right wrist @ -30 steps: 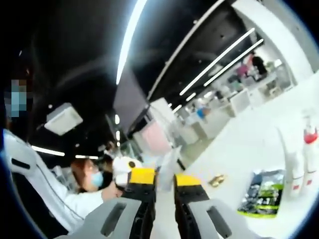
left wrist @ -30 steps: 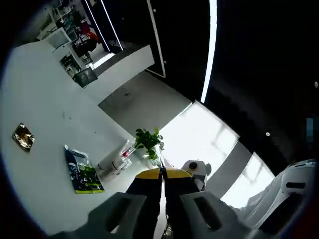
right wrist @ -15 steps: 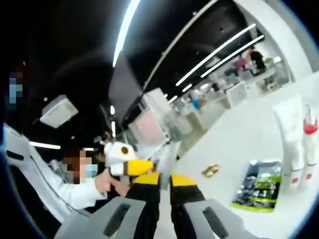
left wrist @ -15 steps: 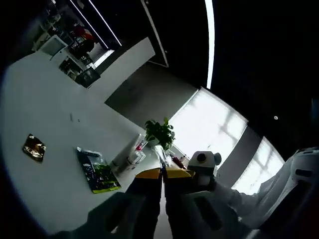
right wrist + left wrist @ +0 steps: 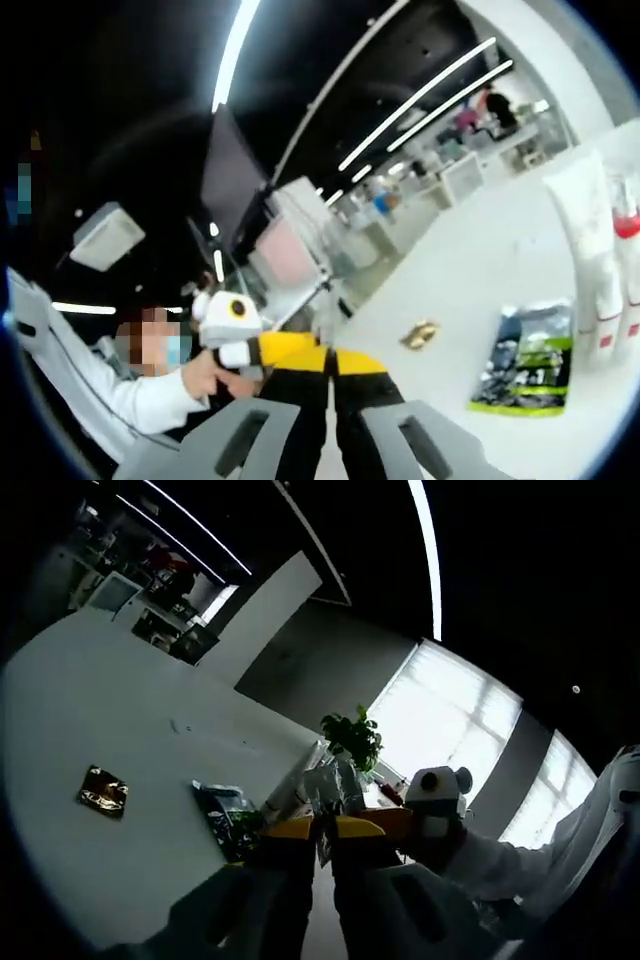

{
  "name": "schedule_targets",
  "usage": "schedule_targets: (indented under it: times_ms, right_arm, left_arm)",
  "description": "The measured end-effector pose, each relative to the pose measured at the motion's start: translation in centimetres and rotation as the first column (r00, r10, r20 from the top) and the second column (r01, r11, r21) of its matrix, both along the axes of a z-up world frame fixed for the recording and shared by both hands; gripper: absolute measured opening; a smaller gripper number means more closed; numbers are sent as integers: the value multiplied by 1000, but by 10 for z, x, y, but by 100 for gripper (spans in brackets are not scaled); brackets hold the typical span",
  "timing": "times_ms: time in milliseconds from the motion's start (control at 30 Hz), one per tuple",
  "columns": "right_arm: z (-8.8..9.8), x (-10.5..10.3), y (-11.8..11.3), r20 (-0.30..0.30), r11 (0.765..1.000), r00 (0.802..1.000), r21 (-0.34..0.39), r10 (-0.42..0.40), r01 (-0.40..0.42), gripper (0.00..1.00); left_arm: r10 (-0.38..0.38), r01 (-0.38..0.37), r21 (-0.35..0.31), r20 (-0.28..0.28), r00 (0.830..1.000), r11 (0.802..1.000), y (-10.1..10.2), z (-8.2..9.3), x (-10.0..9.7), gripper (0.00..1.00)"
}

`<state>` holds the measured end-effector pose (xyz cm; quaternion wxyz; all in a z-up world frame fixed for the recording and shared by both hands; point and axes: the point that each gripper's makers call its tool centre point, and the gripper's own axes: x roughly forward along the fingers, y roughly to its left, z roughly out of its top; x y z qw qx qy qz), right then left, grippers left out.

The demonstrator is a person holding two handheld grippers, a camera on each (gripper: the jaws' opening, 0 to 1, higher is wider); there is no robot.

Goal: Arrange the skincare products in the storage area until every visible bottle or jar stands upright without overlapping.

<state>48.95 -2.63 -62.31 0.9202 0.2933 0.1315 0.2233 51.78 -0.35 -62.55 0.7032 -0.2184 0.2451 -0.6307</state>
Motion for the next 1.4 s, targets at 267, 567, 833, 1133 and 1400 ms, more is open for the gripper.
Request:
schedule_targets:
  times_ms: [267,567,833,1133,1400]
  right_arm:
    - [-35,10,-4,-100,998,993,-17,-66,65,0]
    - [-63,18,-5,-139,991,983,-84,-119,108,0]
    - [-91,26,0,-195,980,971,-167,-142,110,0]
    - [-122,34,-5,-258,971,943,-170,-211,171,0]
    - [-145,37,-11,-305,968,924,-169,-228,183,0]
  left_arm:
    - [28,-25,104,-32,999,994,0,-33,15,2]
    - [62,-50,147,-78,995,988,-2,-60,26,3]
    - [106,-81,208,-113,988,975,0,-90,41,6]
    - [126,-93,250,-122,984,964,-5,-116,45,9]
    - [130,-87,269,-146,981,959,-12,-131,38,11]
